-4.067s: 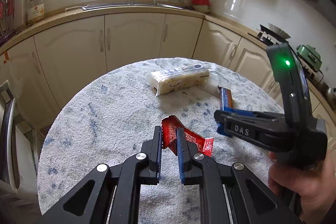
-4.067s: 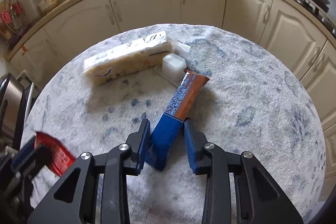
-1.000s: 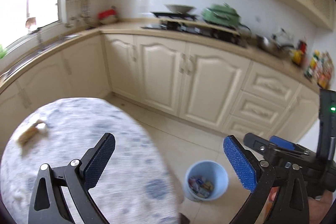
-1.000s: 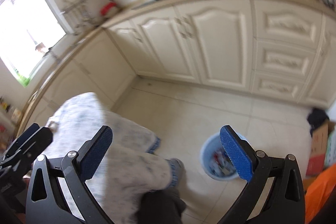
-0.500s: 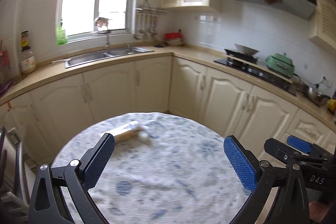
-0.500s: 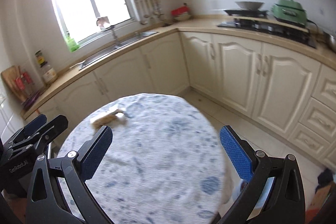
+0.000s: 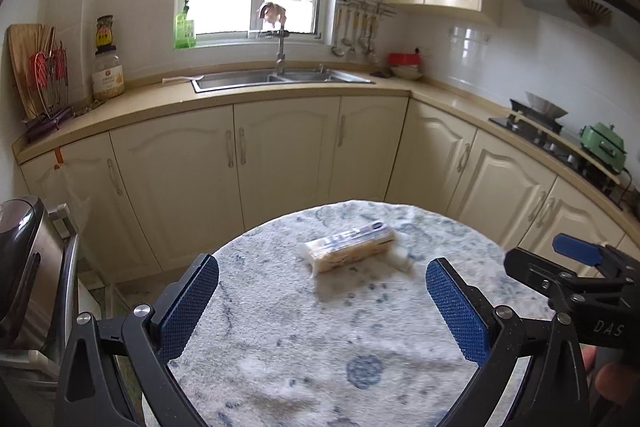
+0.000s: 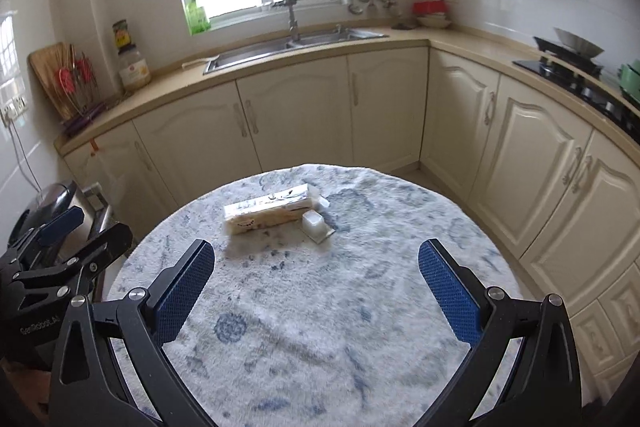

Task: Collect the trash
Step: 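Bring both open tools back to the table, then grasp the bread loaf bag with the left tool while the right tool grasps the white cup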

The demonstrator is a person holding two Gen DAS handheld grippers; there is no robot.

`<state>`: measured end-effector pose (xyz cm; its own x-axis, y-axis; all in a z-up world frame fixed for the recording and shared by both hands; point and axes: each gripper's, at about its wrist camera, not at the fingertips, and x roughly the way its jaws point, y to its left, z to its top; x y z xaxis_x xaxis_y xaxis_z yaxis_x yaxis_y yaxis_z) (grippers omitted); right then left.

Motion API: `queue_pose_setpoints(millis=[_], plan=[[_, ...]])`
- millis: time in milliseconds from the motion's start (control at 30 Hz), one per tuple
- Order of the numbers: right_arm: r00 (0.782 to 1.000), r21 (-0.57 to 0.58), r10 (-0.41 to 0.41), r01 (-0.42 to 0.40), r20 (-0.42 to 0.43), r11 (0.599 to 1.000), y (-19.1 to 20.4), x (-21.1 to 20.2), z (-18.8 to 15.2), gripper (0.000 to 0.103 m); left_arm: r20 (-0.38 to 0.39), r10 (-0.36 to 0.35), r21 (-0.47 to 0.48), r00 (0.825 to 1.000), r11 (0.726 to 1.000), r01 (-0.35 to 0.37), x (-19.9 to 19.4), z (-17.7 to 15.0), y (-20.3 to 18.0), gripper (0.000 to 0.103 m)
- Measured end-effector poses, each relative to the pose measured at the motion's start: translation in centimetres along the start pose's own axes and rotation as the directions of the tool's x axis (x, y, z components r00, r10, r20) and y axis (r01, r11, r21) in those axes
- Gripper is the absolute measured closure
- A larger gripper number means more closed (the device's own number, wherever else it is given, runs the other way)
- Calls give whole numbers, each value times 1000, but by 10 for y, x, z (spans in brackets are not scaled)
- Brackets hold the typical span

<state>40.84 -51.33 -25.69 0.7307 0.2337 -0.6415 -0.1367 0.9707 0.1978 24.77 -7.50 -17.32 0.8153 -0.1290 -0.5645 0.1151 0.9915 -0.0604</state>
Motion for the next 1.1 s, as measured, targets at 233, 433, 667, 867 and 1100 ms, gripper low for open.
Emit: queue_pose_setpoints(millis=[233,433,667,867,1100], plan=[[994,-25,2,-5,-107,1000,-1,85,6,0,-84,10,40,996,999,-6,94,26,0,1],[980,-23,-14,9,-201,1000,-17,152,4,12,-165,17,124,986,992,4,175,33,-6,1],[970,-30,21,-29,-241,999,-18,194,0,25,-209,9,218,978,975,37,238,40,-12,1],[971,-112,10,-37,-239,993,-5,209,2,64,-230,-9,289,973,954,77,280,50,-16,1],[971,-85,34,-56,-236,995,-14,197,-3,81,-291,-78,299,954,940,167,321,52,-20,10]])
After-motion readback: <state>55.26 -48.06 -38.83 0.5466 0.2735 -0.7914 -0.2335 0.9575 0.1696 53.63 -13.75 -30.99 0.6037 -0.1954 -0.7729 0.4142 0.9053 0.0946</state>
